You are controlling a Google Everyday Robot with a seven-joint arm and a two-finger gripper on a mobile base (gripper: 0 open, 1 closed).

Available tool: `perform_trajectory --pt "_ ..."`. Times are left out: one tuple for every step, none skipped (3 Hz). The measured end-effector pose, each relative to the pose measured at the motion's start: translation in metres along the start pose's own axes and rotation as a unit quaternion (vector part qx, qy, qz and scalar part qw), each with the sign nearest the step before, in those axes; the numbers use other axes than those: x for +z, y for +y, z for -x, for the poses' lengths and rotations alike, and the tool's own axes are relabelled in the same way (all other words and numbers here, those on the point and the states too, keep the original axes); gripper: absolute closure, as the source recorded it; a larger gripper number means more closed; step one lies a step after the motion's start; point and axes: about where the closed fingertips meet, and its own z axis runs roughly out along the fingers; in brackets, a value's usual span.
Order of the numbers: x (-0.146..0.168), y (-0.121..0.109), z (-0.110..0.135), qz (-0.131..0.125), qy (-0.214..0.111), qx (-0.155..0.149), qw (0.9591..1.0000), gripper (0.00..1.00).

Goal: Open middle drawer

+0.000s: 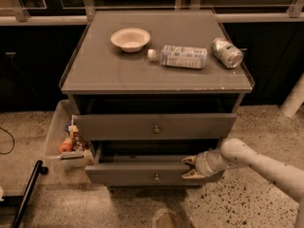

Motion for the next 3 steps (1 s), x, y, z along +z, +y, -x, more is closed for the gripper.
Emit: perform_trajectory --pt "-0.0036 0.0026 0.0041 -0.003 -0.002 -0.009 1.0 1.0" --pt "-0.0057 0.0112 0.0028 -0.003 -0.003 -0.009 0.9999 1.0" --pt "-0.0057 0.0119 0.0031 -0.003 -0.003 -0.009 0.9999 0.82"
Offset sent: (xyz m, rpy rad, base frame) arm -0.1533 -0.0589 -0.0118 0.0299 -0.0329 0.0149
